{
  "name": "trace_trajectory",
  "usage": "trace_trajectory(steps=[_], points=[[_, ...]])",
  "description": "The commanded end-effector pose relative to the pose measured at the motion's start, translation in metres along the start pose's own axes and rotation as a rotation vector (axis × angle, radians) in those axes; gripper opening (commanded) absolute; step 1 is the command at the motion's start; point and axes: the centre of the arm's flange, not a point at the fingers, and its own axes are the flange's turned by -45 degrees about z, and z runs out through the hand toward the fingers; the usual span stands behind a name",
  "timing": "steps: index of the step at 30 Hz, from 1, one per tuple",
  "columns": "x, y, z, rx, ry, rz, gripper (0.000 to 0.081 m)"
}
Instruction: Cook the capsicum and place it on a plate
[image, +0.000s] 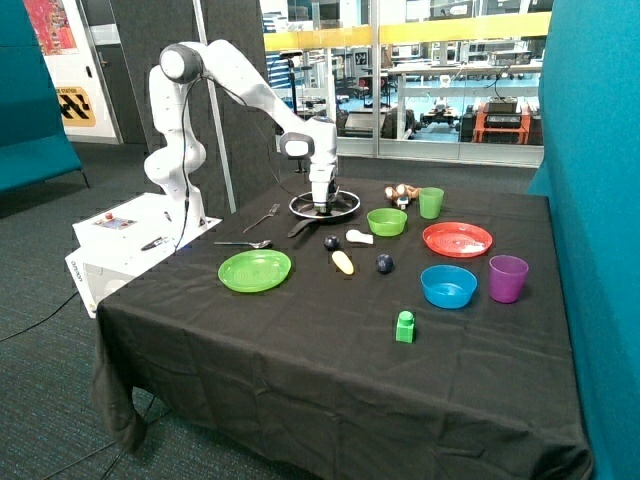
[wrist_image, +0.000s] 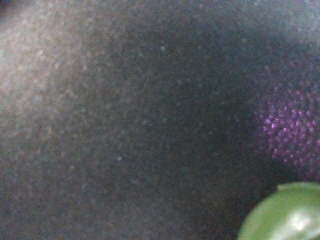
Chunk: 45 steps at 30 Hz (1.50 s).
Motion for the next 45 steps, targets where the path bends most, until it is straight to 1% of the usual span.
trace_trajectory(steps=[1, 11, 18, 25, 32, 35, 38, 41, 45], points=[[0.001, 0.002, 0.001, 0.0028, -0.0028, 0.004, 0.0000], [-0.003, 0.003, -0.003, 0.0028, -0.0028, 0.005, 0.0000], [-0.005, 0.006, -0.016, 0.0028, -0.0028, 0.007, 0.0000], [-0.003, 0.013, -0.041, 0.0028, -0.0029, 0.007, 0.0000], [-0.006, 0.022, -0.062, 0.0028, -0.0029, 0.008, 0.0000], [-0.009, 0.029, -0.072, 0.0028, -0.0029, 0.025, 0.0000], [-0.012, 0.043, -0.086, 0.0027, -0.0029, 0.075, 0.0000], [-0.014, 0.049, -0.091, 0.0027, -0.0030, 0.086, 0.0000], [-0.018, 0.063, -0.100, 0.0026, -0.0030, 0.129, 0.0000]])
